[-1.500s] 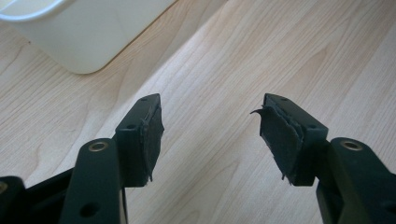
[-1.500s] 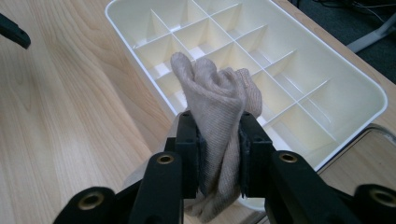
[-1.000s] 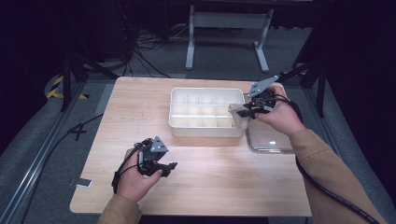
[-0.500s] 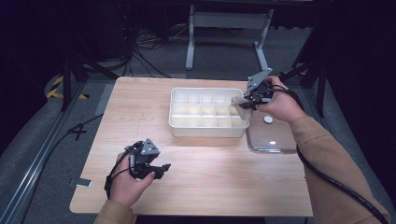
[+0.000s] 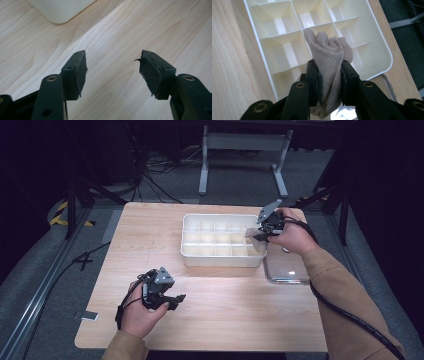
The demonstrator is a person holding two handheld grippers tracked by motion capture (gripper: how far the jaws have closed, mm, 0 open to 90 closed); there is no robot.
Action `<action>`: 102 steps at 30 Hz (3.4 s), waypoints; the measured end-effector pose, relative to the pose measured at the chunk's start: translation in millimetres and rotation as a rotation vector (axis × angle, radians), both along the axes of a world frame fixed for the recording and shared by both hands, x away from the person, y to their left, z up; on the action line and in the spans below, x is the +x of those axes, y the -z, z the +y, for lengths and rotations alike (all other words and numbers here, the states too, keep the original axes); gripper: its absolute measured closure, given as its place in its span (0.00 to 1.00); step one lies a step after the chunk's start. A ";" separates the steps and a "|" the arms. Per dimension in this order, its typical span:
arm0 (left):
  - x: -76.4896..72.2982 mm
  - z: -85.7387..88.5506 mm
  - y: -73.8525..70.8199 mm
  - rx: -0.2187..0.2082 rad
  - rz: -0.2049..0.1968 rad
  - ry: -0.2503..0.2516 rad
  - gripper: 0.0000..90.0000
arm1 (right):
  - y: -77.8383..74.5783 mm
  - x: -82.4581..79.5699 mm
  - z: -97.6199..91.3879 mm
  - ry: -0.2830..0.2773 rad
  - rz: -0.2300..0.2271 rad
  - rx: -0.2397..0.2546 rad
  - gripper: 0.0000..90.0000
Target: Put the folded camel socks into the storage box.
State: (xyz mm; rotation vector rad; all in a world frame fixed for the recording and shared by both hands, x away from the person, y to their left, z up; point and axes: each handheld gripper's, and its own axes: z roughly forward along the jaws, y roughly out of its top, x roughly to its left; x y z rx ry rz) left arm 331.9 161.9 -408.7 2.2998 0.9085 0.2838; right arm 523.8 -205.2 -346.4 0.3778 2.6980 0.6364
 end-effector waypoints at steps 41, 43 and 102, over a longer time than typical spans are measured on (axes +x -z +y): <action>5.1 -7.6 2.7 0.008 0.008 0.020 0.44 | 66.3 2.5 18.9 0.127 0.221 -0.160 0.81; 5.4 -8.0 3.0 0.010 0.006 0.021 0.44 | 71.6 2.9 18.7 0.151 0.237 -0.156 0.81; 18.7 -8.8 -7.1 -0.032 0.003 0.033 0.42 | 15.1 -36.9 -22.9 0.228 0.165 0.214 0.56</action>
